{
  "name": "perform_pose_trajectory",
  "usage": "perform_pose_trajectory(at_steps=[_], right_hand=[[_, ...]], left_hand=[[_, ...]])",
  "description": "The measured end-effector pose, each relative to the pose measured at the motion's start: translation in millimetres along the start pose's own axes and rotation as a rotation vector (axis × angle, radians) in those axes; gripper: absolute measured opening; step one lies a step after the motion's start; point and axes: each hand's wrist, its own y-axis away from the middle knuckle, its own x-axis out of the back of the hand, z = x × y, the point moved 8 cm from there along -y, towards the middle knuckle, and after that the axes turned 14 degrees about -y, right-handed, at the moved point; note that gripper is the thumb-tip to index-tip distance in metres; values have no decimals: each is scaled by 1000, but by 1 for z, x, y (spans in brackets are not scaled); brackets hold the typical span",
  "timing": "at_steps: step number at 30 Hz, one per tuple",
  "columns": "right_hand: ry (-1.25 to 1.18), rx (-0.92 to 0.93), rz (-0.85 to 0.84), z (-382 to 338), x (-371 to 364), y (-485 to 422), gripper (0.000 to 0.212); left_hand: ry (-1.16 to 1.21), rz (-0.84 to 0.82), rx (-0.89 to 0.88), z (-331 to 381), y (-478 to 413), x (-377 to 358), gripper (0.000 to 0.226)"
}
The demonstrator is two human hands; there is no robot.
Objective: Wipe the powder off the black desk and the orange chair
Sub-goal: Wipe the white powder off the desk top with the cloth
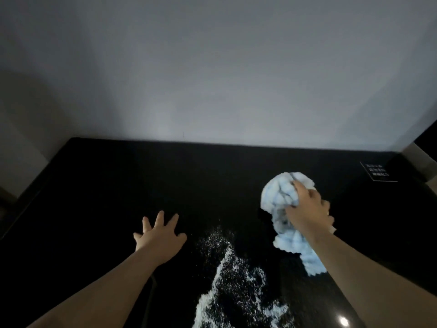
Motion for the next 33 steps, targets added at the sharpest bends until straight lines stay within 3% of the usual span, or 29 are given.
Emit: perform_pose_trajectory(at_steps=[4, 8, 15, 17, 19, 20, 22, 24, 28, 31, 33], right_hand=[[27, -96, -126, -7, -31, -20, 68], [172, 101, -209, -59, -73, -23, 87], [268, 522, -210, -118, -114, 20, 46], [165, 632, -331, -116, -117, 41, 36], [-45, 591, -479, -112, -107, 46, 29], [-117, 562, -453, -112, -97, 37, 31], [-198, 504, -244, -112, -72, 6, 41], [-139, 396, -107, -112, -61, -22, 55], [152, 233, -276, -113, -101, -42, 80], [275, 317, -333, -126, -131, -34, 101], [332, 403, -313, -139, -138, -21, 93]], left_hand=[[-122, -55, -110, 2, -3, -2, 51], [-120, -77, -109, 3, -2, -1, 47], [-134, -88, -148, 1, 0, 0, 44], [-55, -53, -127, -6, -1, 2, 50], [-66, -5, -139, -13, -3, 7, 56], [-124, 10, -151, -16, -4, 8, 57], [-163, 27, -174, -19, -6, 7, 57], [-94, 28, -187, -21, -8, 3, 56], [-115, 67, -226, -22, -9, -5, 55], [-105, 91, -235, -21, -9, -5, 54], [-94, 103, -227, -21, -10, -4, 53]])
